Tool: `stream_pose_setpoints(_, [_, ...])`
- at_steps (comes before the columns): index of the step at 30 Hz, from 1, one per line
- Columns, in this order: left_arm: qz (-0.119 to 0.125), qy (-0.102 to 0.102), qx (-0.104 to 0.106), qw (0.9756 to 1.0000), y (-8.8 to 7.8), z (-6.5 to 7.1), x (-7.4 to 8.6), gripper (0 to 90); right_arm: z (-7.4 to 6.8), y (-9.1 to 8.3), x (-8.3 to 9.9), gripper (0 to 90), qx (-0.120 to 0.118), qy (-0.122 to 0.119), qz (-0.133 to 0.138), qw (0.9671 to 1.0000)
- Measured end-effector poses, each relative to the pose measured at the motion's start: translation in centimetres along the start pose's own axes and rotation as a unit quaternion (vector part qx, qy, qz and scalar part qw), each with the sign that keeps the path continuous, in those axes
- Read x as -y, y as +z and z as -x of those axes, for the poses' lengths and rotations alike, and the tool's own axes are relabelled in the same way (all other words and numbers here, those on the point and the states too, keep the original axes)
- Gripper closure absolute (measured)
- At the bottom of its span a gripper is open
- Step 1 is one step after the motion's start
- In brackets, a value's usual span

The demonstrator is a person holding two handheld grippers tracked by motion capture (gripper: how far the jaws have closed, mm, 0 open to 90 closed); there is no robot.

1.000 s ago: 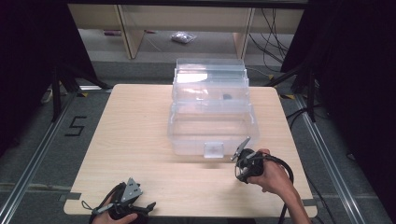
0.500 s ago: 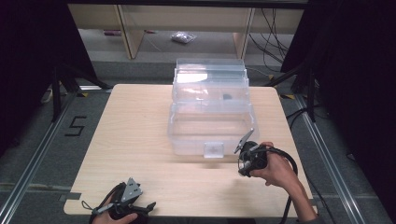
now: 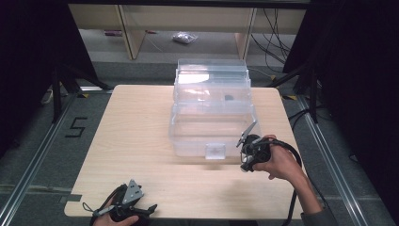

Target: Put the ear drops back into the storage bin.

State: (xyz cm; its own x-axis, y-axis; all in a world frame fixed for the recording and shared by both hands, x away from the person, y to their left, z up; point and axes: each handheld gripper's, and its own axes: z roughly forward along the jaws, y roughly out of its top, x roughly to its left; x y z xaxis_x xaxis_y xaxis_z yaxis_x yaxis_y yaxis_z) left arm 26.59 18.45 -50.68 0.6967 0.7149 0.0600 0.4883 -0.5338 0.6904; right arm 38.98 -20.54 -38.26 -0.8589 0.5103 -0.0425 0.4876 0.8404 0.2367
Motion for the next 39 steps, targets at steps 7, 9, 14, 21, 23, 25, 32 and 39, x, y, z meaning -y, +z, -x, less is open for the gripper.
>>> stream_pose_setpoints(7, [-0.002,-0.004,0.001,1.0,0.1,0.1,0.0,15.2,0.3,-1.5,-0.5,60.4,-0.005,-0.005,0.007,0.9999])
stream_pose_setpoints(9, [-0.002,0.003,0.001,1.0,0.1,0.0,0.0,15.3,0.3,-1.9,-0.7,60.4,-0.007,-0.003,0.009,0.9999])
stream_pose_setpoints(14, [0.001,-0.006,0.005,1.0,0.0,0.1,0.0,15.2,0.7,-2.7,-1.2,60.3,-0.01,-0.004,0.011,0.9999])
stream_pose_setpoints(21, [0.0,0.001,0.003,1.0,0.1,0.0,0.0,15.2,1.4,-4.5,-2.1,60.4,-0.008,-0.005,0.025,0.9996])
stream_pose_setpoints(23, [0.002,-0.003,0.005,1.0,0.0,0.0,0.0,15.2,1.7,-5.1,-2.4,60.4,-0.01,-0.005,0.026,0.9996])
stream_pose_setpoints(25, [0.001,-0.008,0.002,1.0,0.1,0.1,0.0,15.2,2.0,-5.6,-2.7,60.4,-0.008,-0.003,0.027,0.9996])
stream_pose_setpoints(32, [0.003,-0.01,0.004,0.9999,0.1,0.1,0.0,15.2,3.6,-6.3,-3.9,60.4,-0.001,0.006,0.016,0.9999])
stream_pose_setpoints(39, [0.002,-0.007,0.003,1.0,0.1,0.1,0.0,15.2,6.2,-5.2,-5.0,60.4,0.002,0.037,-0.005,0.9993])
